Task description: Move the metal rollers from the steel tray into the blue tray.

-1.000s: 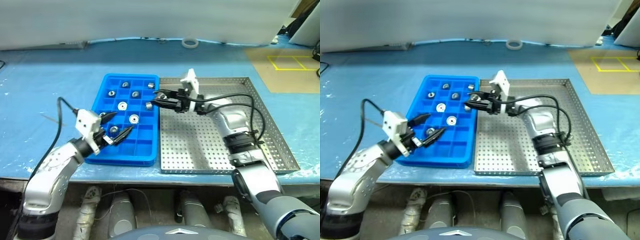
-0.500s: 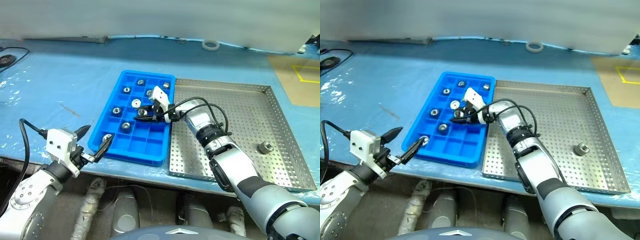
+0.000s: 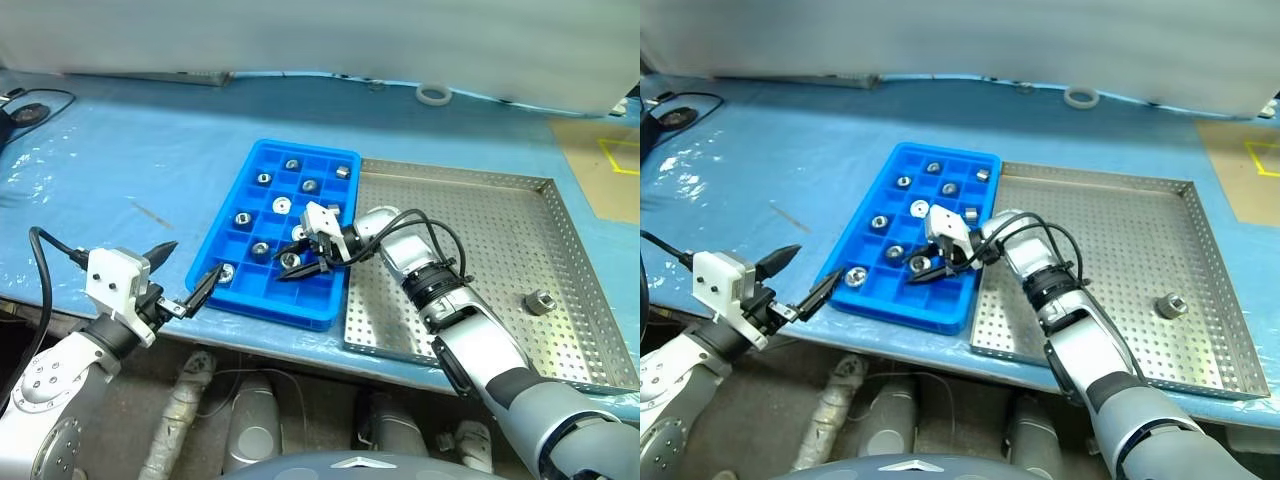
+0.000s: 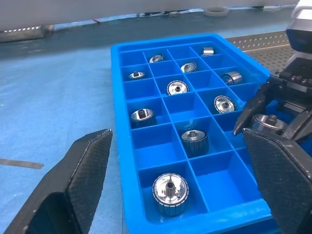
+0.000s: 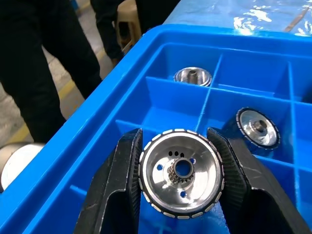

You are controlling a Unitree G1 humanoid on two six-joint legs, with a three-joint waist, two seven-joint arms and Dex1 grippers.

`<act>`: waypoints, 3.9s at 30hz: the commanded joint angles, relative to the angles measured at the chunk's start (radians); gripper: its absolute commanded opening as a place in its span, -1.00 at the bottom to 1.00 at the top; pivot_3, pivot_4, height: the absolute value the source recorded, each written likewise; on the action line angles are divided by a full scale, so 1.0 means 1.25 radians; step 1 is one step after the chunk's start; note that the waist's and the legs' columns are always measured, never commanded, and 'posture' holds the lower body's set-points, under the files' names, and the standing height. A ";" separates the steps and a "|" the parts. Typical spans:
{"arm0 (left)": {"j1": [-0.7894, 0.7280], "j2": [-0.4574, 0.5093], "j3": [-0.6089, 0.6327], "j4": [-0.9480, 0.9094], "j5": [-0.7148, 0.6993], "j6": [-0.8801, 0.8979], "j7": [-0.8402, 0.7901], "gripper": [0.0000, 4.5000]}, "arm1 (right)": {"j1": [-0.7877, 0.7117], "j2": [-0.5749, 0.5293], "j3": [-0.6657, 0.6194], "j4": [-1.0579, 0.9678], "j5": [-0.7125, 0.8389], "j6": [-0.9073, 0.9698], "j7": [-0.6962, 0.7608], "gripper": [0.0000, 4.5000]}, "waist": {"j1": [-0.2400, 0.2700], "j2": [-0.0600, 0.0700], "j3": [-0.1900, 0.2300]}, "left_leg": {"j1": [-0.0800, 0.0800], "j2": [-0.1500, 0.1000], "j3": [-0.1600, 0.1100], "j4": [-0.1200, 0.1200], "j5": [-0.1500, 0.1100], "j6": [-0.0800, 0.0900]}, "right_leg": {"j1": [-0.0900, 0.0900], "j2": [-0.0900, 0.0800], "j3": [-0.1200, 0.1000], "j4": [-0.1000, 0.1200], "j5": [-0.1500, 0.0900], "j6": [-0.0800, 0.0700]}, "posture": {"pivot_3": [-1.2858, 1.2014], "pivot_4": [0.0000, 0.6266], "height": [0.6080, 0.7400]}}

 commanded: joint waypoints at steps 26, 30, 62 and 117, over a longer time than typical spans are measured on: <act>-0.304 0.000 -0.215 0.264 0.037 -0.066 -0.167 1.00 | 0.092 -0.106 -0.147 -0.249 0.081 0.180 -0.196 0.90 | -0.040 0.000 -0.001 | 0.003 -0.001 0.000 0.003 0.001 -0.002 | 0.004 0.000 0.002 0.002 0.000 0.000 | 0.07 -0.52 1.00; -0.416 -0.016 -0.279 0.377 0.053 -0.092 -0.239 1.00 | 0.135 -0.166 -0.228 -0.307 0.096 0.237 -0.285 0.90 | -0.077 0.000 -0.001 | 0.004 0.000 0.000 0.003 0.001 -0.002 | 0.004 0.001 0.002 0.002 0.003 -0.004 | -0.06 -0.52 1.00; -0.687 -0.153 -0.405 0.754 0.150 -0.223 -0.497 1.00 | 0.484 -0.359 -0.423 -0.546 0.081 0.528 -0.693 0.51 | -0.231 0.000 -0.001 | 0.007 -0.002 0.010 0.009 -0.002 0.004 | 0.004 0.004 0.013 0.000 0.000 0.001 | -0.37 -0.52 1.00; -0.202 -0.012 -0.158 0.158 0.058 -0.031 -0.124 1.00 | 0.107 -0.111 -0.048 -0.235 0.118 0.263 -0.106 -0.07 | -0.063 0.000 -0.001 | 0.005 0.001 0.005 0.001 -0.001 -0.001 | 0.003 0.000 0.002 0.000 0.002 -0.005 | 0.19 -0.52 1.00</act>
